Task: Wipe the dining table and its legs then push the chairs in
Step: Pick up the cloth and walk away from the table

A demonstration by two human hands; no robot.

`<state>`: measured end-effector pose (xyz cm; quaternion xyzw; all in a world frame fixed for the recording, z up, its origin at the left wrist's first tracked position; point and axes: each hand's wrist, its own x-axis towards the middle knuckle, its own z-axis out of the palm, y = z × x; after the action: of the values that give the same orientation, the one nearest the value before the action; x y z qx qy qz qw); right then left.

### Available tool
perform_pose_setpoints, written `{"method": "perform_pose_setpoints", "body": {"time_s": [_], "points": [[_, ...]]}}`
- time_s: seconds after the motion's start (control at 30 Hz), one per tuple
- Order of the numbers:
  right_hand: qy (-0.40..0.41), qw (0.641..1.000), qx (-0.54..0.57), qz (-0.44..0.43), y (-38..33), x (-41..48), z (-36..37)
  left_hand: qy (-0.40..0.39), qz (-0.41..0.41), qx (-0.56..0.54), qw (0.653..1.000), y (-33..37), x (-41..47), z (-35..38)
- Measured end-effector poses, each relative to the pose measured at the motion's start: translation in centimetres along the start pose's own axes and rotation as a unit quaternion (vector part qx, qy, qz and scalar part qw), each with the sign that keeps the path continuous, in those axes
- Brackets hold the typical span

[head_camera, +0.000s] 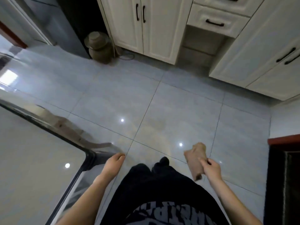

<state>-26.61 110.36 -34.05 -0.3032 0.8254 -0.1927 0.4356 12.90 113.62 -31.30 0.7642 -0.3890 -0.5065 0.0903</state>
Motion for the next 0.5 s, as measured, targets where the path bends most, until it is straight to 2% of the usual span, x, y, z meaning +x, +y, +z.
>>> {"method": "perform_pose_setpoints", "body": {"time_s": [0.2, 0.5], "points": [[-0.052, 0.997, 0.005, -0.061, -8.1, 5.8, -0.2, 0.037, -0.021, 0.000, 0.999, 4.1, 2.7, 0.3], [-0.036, 0.997, -0.027, -0.070, -17.0, 17.1, 0.6, 0.023, -0.068, 0.010, 0.997, 9.5, 12.6, -1.9]]}}
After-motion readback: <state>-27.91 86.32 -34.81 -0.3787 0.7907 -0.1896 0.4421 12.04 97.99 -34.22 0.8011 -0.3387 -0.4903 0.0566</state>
